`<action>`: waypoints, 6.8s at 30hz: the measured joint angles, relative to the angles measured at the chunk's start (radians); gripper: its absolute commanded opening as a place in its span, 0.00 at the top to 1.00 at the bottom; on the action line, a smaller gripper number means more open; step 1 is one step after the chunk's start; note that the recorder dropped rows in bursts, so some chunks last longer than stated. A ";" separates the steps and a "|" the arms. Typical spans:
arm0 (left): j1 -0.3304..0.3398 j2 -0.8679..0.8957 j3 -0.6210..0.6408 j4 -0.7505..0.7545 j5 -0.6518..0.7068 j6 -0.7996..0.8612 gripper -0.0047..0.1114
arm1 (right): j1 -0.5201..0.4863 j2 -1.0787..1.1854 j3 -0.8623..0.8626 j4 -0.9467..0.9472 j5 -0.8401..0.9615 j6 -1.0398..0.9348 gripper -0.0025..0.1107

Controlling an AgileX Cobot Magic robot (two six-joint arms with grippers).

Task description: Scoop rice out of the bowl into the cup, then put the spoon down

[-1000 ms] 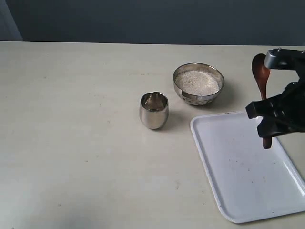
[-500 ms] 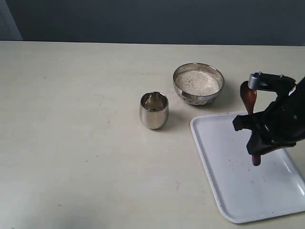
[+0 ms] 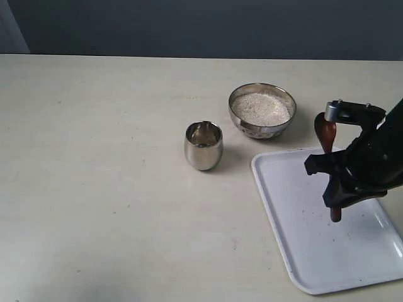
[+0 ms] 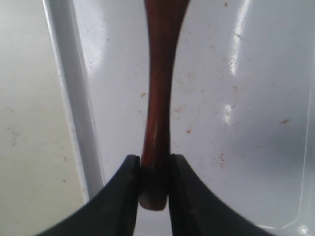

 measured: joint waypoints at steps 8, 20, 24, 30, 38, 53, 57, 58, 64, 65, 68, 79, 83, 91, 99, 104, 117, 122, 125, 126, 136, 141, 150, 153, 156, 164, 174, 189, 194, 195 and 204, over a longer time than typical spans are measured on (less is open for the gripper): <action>0.000 0.000 0.000 0.000 0.000 0.000 0.96 | 0.000 0.052 0.000 0.000 0.063 -0.004 0.99; 0.000 0.000 0.000 0.000 0.000 0.000 0.96 | 0.000 0.142 0.002 0.013 0.072 -0.039 0.98; 0.000 0.000 0.000 0.000 0.000 0.000 0.96 | 0.000 0.179 0.002 0.018 0.074 -0.046 0.98; 0.000 0.000 0.000 0.000 0.000 0.000 0.96 | 0.000 0.208 0.002 0.020 0.072 -0.048 0.98; 0.000 0.000 0.000 0.000 0.000 0.000 0.96 | 0.000 0.214 0.002 0.020 0.068 -0.050 0.98; 0.000 0.000 0.000 0.000 0.000 0.000 0.96 | 0.000 0.214 0.002 0.020 0.068 -0.052 0.91; 0.000 0.000 0.000 0.000 0.000 0.000 0.96 | 0.000 0.218 0.002 0.020 0.070 -0.052 0.76; 0.000 0.000 0.000 0.000 0.000 0.000 0.96 | 0.000 0.218 0.002 0.020 0.072 -0.052 0.73; 0.000 0.000 0.000 0.000 0.000 0.000 0.96 | 0.000 0.218 0.002 0.020 0.074 -0.054 0.71; 0.000 0.000 0.000 0.000 0.000 0.000 0.96 | 0.000 0.218 0.002 0.020 0.074 -0.054 0.71; 0.000 0.000 0.000 0.000 0.000 0.000 0.96 | 0.000 0.218 0.002 0.020 0.074 -0.054 0.71; 0.000 0.000 0.000 0.000 0.000 0.000 0.96 | 0.000 0.195 0.002 0.020 0.051 -0.054 0.72; 0.000 0.000 0.000 0.000 0.000 0.000 0.96 | 0.000 0.130 0.002 0.020 0.028 -0.054 0.88; 0.000 0.000 0.000 0.000 0.000 0.000 0.96 | 0.000 -0.123 0.004 -0.002 -0.081 -0.054 0.99; 0.000 0.000 0.000 0.000 0.000 0.000 0.96 | 0.000 -0.352 0.004 -0.011 -0.201 -0.054 0.99; 0.000 0.000 0.000 0.000 0.000 0.000 0.96 | 0.000 -0.438 0.046 -0.024 -0.286 -0.054 0.99; 0.000 0.000 0.000 0.000 0.000 0.000 0.96 | 0.000 -0.483 0.137 -0.026 -0.369 -0.056 0.99; 0.000 0.000 0.000 0.000 0.000 0.000 0.96 | 0.000 -0.483 0.137 -0.036 -0.380 -0.056 0.99; 0.000 0.000 0.000 0.000 0.000 0.000 0.96 | 0.008 -0.490 0.137 -0.074 -0.436 -0.056 0.99; 0.000 0.000 0.000 0.000 0.000 0.000 0.96 | 0.019 -0.502 0.137 -0.078 -0.455 -0.056 0.99; 0.000 0.000 0.000 0.000 0.000 0.000 0.96 | -0.062 -0.559 0.137 -0.136 -0.465 -0.053 0.99; 0.000 0.000 0.000 0.000 0.000 0.000 0.96 | -0.147 -0.627 0.276 -0.119 -0.547 -0.053 0.99; 0.000 0.000 0.000 0.000 0.000 0.000 0.96 | -0.220 -0.852 0.504 0.008 -0.799 -0.051 0.99; 0.000 0.000 0.000 0.000 0.000 0.000 0.96 | -0.220 -0.924 0.504 0.007 -0.806 -0.051 0.99; 0.000 0.000 0.000 0.000 0.000 0.000 0.96 | -0.222 -0.989 0.504 -0.012 -0.791 -0.051 0.99; 0.000 0.000 0.000 0.000 0.000 0.000 0.96 | -0.372 -1.096 0.511 -0.008 -0.641 -0.051 0.99; 0.000 0.000 0.000 0.000 0.000 0.000 0.96 | -0.384 -1.344 0.724 0.075 -0.638 -0.051 0.99; 0.000 0.000 0.000 0.000 0.000 0.000 0.96 | -0.448 -1.562 0.803 0.057 -0.573 -0.049 0.99; 0.000 0.000 0.000 0.000 0.000 0.000 0.96 | -0.452 -1.563 0.803 0.020 -0.541 -0.049 0.99; 0.000 0.000 0.000 0.000 0.000 0.000 0.96 | -0.452 -1.563 0.803 0.018 -0.541 -0.049 0.99; 0.000 0.000 0.000 0.000 0.000 0.000 0.96 | -0.452 -1.563 0.803 0.012 -0.538 -0.049 0.99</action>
